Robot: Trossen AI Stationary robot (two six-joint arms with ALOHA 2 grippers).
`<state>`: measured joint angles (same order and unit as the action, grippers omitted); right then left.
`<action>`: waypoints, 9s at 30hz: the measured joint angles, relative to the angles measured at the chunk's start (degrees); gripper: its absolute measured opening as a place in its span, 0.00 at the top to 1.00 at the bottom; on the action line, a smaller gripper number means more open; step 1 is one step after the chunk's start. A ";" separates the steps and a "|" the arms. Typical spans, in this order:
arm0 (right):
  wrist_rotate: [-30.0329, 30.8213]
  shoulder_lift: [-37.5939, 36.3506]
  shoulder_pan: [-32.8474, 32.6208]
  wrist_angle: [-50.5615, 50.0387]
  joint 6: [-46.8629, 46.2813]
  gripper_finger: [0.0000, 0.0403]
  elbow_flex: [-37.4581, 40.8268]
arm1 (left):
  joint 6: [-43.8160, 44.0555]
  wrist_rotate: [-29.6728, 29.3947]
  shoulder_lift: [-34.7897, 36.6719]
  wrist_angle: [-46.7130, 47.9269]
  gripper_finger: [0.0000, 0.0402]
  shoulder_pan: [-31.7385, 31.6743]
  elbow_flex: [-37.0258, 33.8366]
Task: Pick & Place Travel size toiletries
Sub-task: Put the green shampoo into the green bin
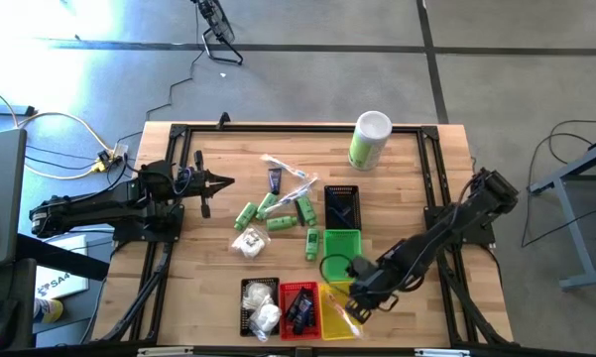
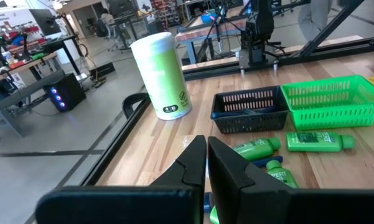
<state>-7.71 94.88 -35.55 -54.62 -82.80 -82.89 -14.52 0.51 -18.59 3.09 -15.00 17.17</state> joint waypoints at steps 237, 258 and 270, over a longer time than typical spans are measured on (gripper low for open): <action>50.60 -60.44 19.93 19.57 58.40 0.99 49.90 | 17.57 -10.10 -24.48 -14.08 0.32 16.52 0.79; 50.56 -60.44 19.93 19.33 54.55 0.99 49.90 | 17.75 -10.05 -24.48 -14.08 0.28 16.52 0.79; 50.47 -60.44 19.93 19.24 54.96 0.99 49.90 | 16.75 -10.03 -24.48 -14.08 0.28 16.52 0.79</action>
<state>42.76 34.44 -15.62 -35.38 -27.85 -32.99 2.23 -9.52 -43.07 -10.98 1.52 17.96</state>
